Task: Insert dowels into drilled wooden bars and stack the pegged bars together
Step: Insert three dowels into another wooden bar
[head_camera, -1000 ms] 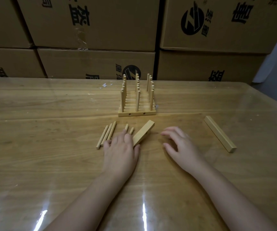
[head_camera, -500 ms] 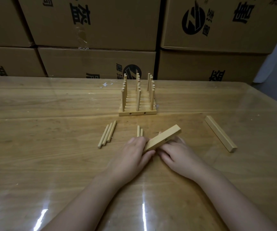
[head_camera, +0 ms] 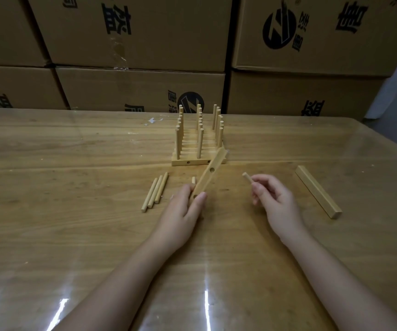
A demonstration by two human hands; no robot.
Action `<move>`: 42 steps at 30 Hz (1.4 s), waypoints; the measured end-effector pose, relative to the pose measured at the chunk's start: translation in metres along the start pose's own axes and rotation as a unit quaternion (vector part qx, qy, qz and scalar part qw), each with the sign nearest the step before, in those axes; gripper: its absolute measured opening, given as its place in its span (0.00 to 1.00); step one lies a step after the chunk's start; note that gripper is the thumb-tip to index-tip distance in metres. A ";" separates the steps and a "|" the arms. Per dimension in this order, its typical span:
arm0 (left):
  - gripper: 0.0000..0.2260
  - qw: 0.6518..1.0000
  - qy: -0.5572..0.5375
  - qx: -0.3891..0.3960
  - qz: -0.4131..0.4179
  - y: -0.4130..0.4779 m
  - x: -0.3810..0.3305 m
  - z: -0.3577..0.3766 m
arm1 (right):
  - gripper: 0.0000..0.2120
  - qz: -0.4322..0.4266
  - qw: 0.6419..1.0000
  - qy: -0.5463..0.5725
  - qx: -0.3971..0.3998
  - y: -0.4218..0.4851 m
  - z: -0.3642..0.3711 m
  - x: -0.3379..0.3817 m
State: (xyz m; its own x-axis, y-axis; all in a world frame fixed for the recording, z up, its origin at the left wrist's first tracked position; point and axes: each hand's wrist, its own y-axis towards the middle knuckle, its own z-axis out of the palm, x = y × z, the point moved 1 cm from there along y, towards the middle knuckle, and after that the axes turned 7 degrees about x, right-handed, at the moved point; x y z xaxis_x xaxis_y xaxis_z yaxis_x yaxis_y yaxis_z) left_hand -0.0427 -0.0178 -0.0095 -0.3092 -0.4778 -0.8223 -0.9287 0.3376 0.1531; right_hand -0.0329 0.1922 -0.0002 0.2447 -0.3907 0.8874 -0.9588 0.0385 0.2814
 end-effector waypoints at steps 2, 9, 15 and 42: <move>0.11 1.000 0.006 0.005 -0.002 0.001 -0.001 0.000 | 0.08 0.015 0.999 0.039 0.002 0.001 -0.002 0.000; 0.14 1.000 -0.001 0.019 0.004 0.003 0.002 0.004 | 0.09 0.052 0.990 0.131 0.032 0.002 -0.004 0.000; 0.15 0.999 0.022 0.040 0.000 0.001 0.003 0.005 | 0.09 0.080 0.982 0.161 0.051 0.004 -0.003 0.001; 0.14 0.999 0.023 0.038 -0.006 0.001 0.004 0.005 | 0.03 0.082 0.987 0.134 0.044 0.004 0.000 -0.008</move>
State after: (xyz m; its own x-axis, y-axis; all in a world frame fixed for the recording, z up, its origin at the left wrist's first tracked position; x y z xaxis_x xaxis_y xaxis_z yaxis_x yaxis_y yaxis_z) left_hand -0.0441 -0.0154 -0.0150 -0.3096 -0.5177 -0.7976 -0.9145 0.3918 0.1007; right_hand -0.0388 0.1949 -0.0060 0.1027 -0.1274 0.9865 -0.9947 -0.0030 0.1032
